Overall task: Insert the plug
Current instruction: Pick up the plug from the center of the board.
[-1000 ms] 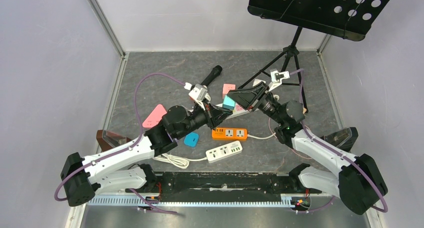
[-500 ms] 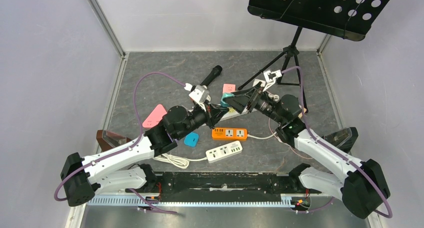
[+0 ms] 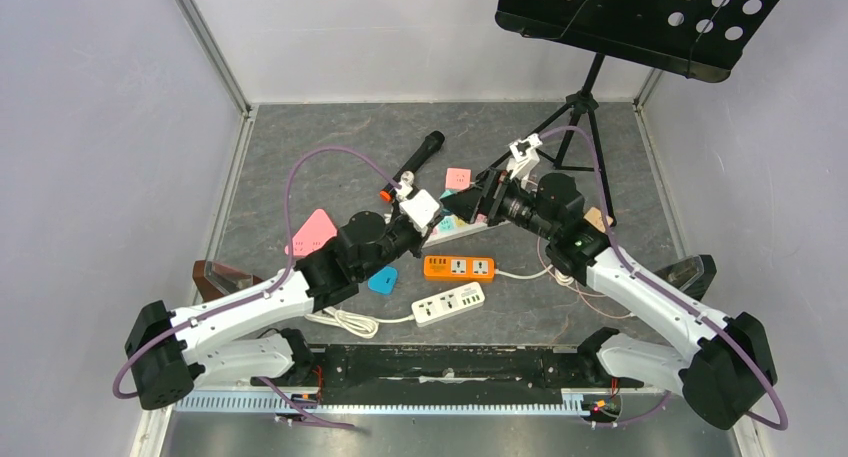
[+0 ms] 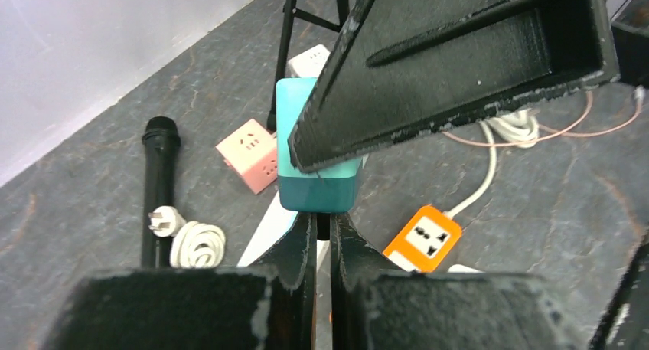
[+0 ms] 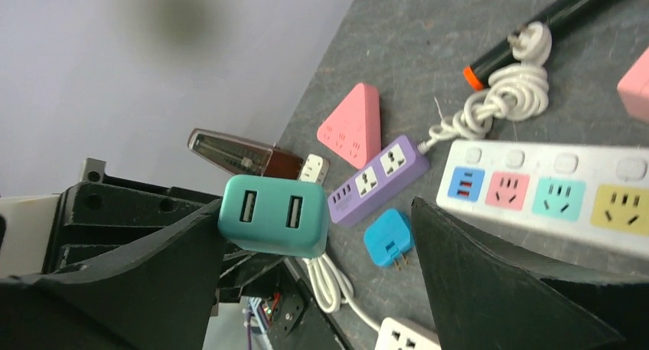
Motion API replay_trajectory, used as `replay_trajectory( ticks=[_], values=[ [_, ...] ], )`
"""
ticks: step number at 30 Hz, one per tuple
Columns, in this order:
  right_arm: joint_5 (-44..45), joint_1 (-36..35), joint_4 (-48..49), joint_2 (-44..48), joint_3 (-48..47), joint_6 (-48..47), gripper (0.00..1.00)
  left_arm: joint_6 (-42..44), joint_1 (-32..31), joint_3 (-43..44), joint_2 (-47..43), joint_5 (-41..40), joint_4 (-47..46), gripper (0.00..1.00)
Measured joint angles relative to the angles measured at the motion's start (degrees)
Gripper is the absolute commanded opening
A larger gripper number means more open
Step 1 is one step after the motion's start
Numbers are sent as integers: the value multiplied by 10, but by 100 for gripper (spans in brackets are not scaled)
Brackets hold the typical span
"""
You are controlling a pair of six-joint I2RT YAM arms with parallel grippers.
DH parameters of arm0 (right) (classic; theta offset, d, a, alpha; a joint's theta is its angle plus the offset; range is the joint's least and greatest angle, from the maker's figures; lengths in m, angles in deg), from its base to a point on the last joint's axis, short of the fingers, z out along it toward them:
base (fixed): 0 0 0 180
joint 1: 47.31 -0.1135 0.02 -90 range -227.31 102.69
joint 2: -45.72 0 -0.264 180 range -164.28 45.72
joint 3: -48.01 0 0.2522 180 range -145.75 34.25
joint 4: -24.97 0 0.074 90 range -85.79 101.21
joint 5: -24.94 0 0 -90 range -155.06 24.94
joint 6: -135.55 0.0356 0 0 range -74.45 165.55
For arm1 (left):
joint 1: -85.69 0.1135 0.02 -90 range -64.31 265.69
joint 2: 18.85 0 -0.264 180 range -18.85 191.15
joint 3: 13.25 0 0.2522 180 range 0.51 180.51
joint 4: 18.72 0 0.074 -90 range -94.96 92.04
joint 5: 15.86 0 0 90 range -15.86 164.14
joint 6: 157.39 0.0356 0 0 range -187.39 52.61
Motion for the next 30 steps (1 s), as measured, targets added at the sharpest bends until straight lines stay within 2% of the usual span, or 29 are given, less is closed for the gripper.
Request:
replay_trajectory(
  ticks=[6,12,15,19,22,27,29,30],
  values=[
    [10,-10,-37,-14,0,15,84,77,0,0,10,-14,20,2],
    [15,-14,-38,-19,0,25,84,115,0,0,10,-10,34,2],
    [15,-14,-38,-20,0,30,80,126,0,0,10,-5,40,2],
    [10,-14,-38,-32,-8,42,72,134,0,0,10,6,52,2],
    [3,-14,-37,-43,-15,48,60,135,0,0,10,7,53,2],
    [-10,-15,-35,-46,-16,57,56,136,0,0,9,5,61,2],
    [-12,-16,-35,-46,-16,60,47,136,0,0,9,2,62,2],
    [-14,-16,-34,-46,-16,60,41,136,0,0,8,2,63,8]
  ],
)
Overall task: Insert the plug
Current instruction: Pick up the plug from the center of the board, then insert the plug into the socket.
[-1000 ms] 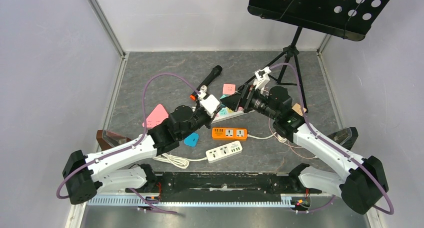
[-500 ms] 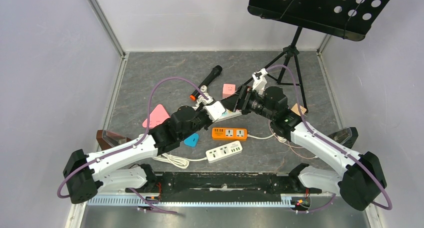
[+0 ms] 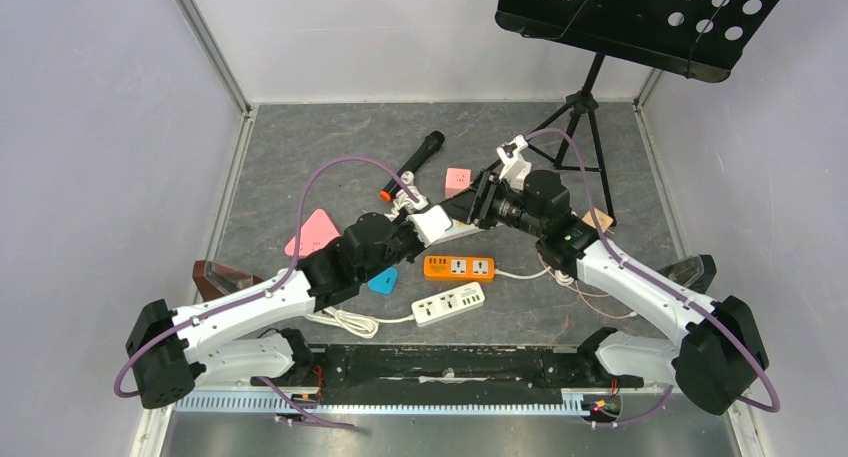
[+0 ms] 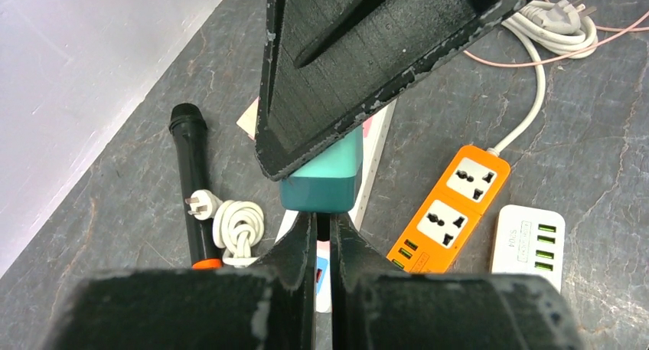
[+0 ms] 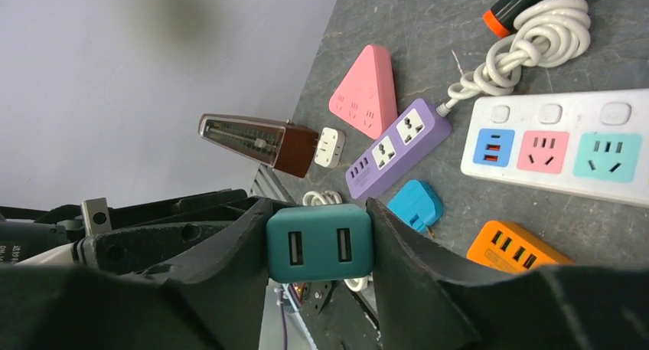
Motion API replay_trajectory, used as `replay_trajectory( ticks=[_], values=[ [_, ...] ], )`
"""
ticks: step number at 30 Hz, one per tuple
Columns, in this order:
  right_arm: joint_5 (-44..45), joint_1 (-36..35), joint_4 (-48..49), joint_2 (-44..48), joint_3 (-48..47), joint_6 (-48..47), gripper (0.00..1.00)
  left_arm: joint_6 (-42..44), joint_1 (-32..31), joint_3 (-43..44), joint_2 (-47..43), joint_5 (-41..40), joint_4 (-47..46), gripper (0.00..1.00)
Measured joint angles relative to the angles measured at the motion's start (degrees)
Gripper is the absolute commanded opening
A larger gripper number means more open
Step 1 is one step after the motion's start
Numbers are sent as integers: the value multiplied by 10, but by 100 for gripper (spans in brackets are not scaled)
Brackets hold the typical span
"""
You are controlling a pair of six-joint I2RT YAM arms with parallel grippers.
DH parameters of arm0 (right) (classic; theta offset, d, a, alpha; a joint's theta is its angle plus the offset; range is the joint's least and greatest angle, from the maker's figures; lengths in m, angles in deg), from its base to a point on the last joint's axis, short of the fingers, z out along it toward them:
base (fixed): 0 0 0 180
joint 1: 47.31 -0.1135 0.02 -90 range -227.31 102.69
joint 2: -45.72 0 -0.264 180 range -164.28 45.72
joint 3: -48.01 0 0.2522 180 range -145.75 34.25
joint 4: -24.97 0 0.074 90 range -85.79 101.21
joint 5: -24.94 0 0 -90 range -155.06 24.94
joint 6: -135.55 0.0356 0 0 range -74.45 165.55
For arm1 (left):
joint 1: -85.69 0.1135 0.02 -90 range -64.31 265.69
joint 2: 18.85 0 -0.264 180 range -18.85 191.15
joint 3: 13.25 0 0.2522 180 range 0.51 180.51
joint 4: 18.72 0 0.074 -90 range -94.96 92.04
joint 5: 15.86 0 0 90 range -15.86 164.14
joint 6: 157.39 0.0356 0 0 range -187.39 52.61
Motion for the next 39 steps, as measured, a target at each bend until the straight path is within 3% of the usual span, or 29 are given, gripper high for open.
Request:
replay_trajectory(
  ticks=[1,2,3,5,7,13,23,30,39],
  values=[
    [-2,0,2,0,0,2,36,0,0,0,0,0,2,19],
    [-2,-1,1,0,0,0,31,0,0,0,0,-1,3,40],
    [-2,-1,1,0,0,1,26,-1,0,0,-1,-2,4,53],
    [-2,-1,-1,0,0,-2,22,-5,0,0,-2,-12,5,70],
    [5,-1,-4,0,0,-9,22,-16,0,5,-4,-24,16,77],
    [68,-1,-51,-1,-20,-72,22,-83,0,39,-51,-49,78,80],
    [220,-1,-79,-100,-94,-296,23,-196,0,43,-187,-77,153,82],
    [291,-1,-89,-185,-94,-401,22,-248,0,40,-190,-78,182,82],
    [321,-1,-77,-232,-78,-438,22,-274,0,28,-170,-78,194,82]
  ],
)
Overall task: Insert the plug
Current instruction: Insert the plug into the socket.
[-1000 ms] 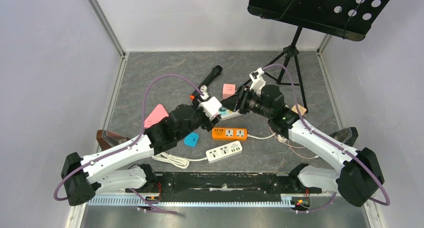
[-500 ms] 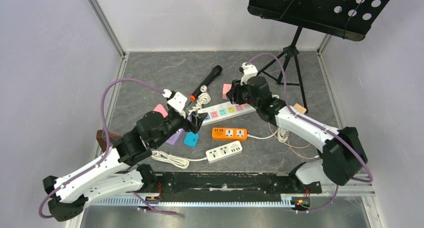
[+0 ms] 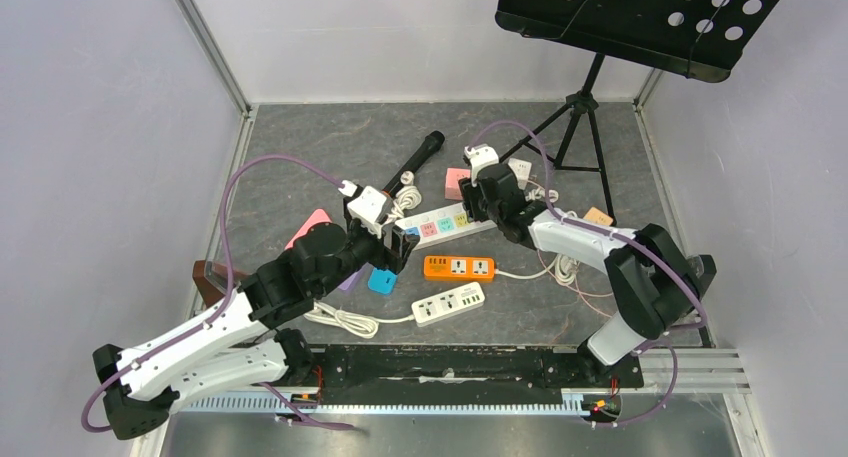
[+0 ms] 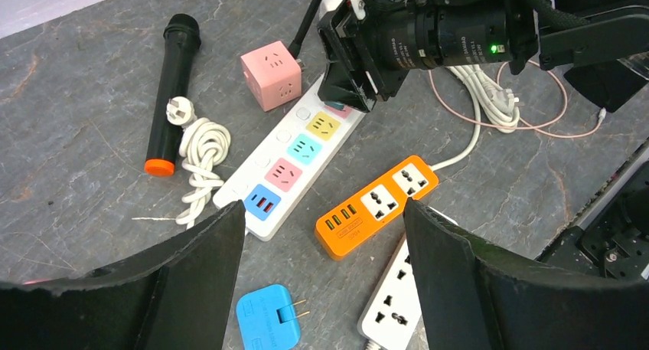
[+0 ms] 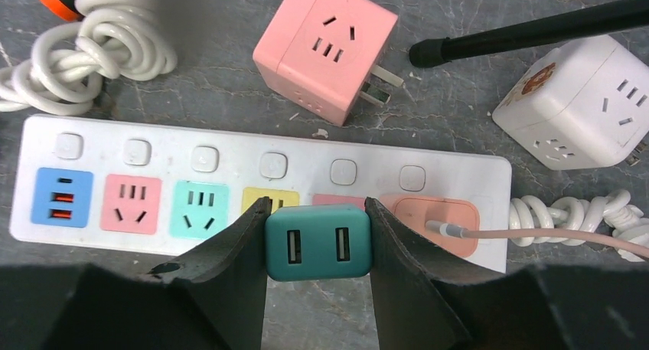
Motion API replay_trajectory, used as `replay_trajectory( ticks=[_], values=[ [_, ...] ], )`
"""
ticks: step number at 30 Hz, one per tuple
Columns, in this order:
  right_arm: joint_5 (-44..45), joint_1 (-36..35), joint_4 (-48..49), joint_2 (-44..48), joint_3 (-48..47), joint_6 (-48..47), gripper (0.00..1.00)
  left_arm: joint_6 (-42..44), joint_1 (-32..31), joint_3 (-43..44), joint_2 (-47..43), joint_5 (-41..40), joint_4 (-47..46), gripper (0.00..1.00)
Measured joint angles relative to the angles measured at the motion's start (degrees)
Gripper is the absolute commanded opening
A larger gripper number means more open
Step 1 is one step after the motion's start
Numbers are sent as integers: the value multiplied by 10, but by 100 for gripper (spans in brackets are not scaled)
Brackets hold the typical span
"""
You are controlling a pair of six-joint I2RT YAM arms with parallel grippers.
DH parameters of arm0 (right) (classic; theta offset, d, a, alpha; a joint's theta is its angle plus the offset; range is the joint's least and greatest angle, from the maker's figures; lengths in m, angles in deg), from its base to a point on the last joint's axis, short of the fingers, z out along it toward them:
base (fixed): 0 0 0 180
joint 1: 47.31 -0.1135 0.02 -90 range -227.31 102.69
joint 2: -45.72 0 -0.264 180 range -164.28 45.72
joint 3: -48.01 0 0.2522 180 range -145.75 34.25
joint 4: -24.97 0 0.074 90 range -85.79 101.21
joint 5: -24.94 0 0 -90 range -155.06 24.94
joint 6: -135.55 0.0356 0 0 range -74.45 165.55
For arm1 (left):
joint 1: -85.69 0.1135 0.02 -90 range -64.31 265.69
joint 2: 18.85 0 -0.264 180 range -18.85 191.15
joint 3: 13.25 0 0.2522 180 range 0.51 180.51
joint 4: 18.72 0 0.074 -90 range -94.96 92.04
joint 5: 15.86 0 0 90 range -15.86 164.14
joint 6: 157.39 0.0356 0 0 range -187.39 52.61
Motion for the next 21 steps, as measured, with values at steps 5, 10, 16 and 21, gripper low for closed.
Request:
replay_trajectory(
  ticks=[5,10,16,21],
  values=[
    [8,0,11,-19,5,-9,22,0,0,-2,0,-1,0,82],
    [14,0,32,-23,19,-13,22,0,0,-4,0,-7,1,82],
    [23,0,58,-26,27,-19,21,0,0,-6,-1,-13,2,82],
    [30,-1,68,-26,31,-21,21,0,0,-6,-1,-13,2,82]
  ],
)
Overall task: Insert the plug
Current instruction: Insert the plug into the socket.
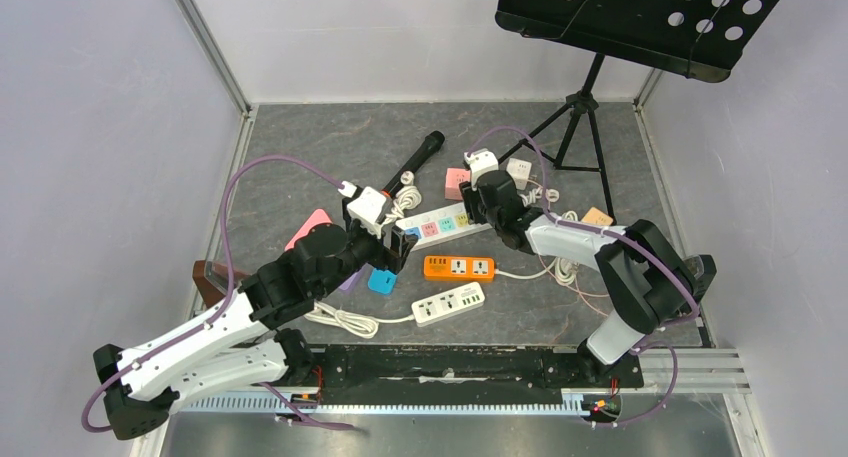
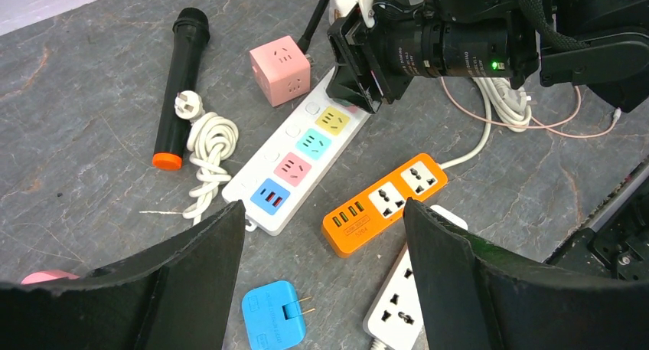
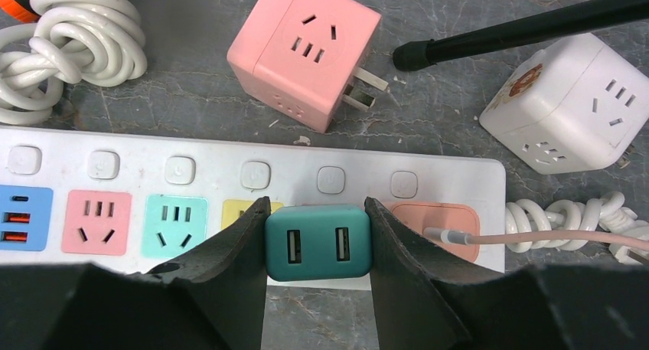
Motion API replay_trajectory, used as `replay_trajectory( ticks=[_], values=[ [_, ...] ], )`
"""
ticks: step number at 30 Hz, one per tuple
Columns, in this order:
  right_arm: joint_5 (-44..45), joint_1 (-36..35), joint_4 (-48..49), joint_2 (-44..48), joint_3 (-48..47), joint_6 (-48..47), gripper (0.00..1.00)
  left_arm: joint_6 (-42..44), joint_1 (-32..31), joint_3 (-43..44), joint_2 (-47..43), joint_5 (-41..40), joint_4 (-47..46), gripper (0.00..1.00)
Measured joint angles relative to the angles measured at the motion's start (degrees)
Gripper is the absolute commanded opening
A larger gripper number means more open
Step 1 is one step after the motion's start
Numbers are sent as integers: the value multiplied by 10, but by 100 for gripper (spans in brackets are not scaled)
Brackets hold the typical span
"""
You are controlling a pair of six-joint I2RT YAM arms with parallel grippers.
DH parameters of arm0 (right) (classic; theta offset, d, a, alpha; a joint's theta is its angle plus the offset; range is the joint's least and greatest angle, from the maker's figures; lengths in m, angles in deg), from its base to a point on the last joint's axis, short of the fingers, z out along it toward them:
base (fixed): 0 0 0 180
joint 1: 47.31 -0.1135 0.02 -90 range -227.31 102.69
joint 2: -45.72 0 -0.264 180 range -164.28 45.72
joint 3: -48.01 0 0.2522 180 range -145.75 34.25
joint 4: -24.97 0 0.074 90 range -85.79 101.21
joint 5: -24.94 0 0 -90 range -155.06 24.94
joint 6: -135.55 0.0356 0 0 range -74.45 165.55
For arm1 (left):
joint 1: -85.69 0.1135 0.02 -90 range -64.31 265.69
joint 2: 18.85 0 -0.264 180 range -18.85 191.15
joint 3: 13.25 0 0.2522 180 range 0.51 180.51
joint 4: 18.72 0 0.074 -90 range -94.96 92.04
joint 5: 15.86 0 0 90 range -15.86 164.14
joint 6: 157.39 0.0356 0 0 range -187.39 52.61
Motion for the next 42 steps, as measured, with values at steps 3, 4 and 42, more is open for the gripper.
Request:
replay_trajectory(
  ticks=[3,4,42],
  values=[
    [8,0,8,0,4,-3,21,0,0,0,0,0,0,82],
    [11,-1,13,-1,6,-3,22,0,0,0,0,0,0,82],
    [-145,0,-84,97,-12,67,23,-28,13,10,261,15,-172,64]
  ],
)
